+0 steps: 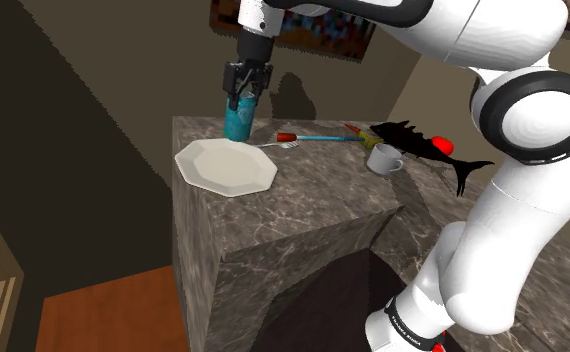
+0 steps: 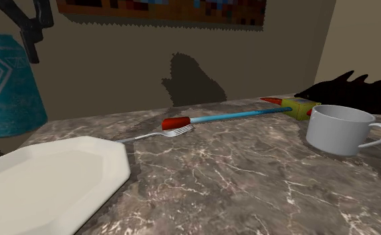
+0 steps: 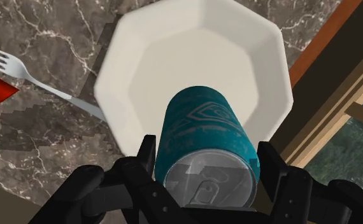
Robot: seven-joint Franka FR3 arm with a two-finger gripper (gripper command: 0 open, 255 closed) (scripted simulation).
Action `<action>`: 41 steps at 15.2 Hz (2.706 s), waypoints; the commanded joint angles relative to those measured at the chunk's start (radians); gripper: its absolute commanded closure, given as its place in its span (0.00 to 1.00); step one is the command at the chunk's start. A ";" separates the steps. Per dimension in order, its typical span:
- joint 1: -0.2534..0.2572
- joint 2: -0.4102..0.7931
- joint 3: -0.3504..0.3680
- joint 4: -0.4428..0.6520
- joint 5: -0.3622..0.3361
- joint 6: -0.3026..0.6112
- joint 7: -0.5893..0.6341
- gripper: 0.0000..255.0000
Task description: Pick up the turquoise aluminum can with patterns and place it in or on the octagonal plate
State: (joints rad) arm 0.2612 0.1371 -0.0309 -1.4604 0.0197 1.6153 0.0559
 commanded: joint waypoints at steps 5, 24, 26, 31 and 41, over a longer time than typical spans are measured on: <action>0.002 -0.017 0.002 -0.105 -0.001 0.089 0.003 1.00; 0.003 -0.021 0.002 -0.256 0.000 0.236 0.001 1.00; 0.003 -0.021 0.002 -0.256 0.000 0.236 0.001 0.00; 0.003 -0.023 0.002 -0.225 0.000 0.203 0.001 0.00; 0.002 -0.022 0.001 -0.130 -0.001 0.109 0.002 0.00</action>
State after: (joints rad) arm 0.2631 0.1150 -0.0299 -1.5906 0.0191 1.7245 0.0574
